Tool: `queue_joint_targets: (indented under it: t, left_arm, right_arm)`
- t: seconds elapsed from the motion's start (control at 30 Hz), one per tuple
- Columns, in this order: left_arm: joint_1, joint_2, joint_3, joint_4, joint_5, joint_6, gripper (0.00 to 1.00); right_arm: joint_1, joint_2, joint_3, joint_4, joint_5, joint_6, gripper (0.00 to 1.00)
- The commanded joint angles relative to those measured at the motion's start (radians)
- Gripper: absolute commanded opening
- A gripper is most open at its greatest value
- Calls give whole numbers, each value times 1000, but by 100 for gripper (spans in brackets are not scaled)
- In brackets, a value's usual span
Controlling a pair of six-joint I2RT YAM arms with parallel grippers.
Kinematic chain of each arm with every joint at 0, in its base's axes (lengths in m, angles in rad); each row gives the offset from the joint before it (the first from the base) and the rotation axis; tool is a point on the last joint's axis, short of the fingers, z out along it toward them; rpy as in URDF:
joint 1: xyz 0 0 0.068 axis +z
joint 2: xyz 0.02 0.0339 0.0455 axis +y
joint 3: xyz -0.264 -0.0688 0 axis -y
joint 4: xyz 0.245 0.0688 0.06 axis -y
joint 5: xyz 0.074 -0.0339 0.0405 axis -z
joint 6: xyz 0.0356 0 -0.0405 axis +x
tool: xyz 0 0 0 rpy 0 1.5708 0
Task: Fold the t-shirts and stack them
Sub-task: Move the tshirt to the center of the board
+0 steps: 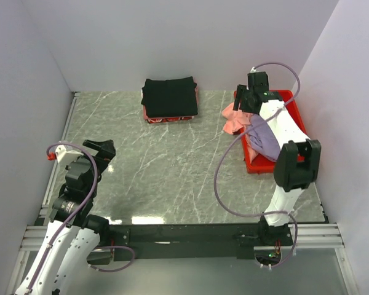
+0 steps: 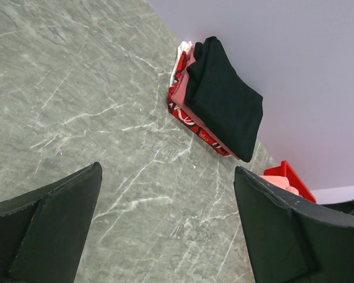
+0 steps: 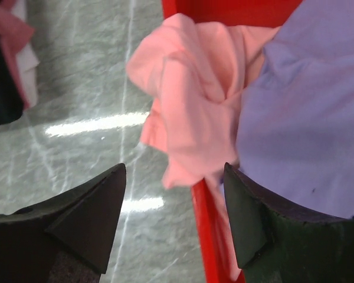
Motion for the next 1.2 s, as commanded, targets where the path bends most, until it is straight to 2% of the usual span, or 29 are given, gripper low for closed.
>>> queue_joint_targets:
  t: [0.0, 0.13, 0.3, 0.77, 0.83, 0.87, 0.9, 1.0, 1.07, 1.17]
  left_arm:
    - [0, 2, 30, -1, -17, -6, 99]
    - [0, -4, 26, 1, -26, -7, 100]
    - [0, -6, 24, 4, -31, -7, 99]
    - [0, -14, 19, 4, -37, -4, 99]
    - [0, -17, 19, 4, -40, -6, 99]
    - [0, -18, 18, 2, -45, -7, 99]
    - [0, -18, 18, 1, -48, -9, 100]
    - [0, -21, 16, -2, -54, -12, 99]
    - [0, -18, 18, -2, -52, -10, 99]
    - [0, -15, 18, -2, -54, -10, 100]
  right_arm:
    - [-24, 75, 110, -80, -18, -94, 73]
    - [-32, 155, 199, -112, -5, -122, 72]
    - [-44, 213, 205, -86, -59, -139, 70]
    - [-63, 324, 282, -75, -142, -139, 50]
    - [-64, 327, 280, -66, -156, -132, 45]
    - [-63, 325, 280, -61, -160, -131, 40]
    - [-63, 322, 279, -60, -163, -134, 25]
    - [-64, 307, 276, -52, -163, -135, 5]
    - [-64, 296, 271, -50, -153, -134, 0]
    - [-64, 261, 251, -37, -145, -129, 0]
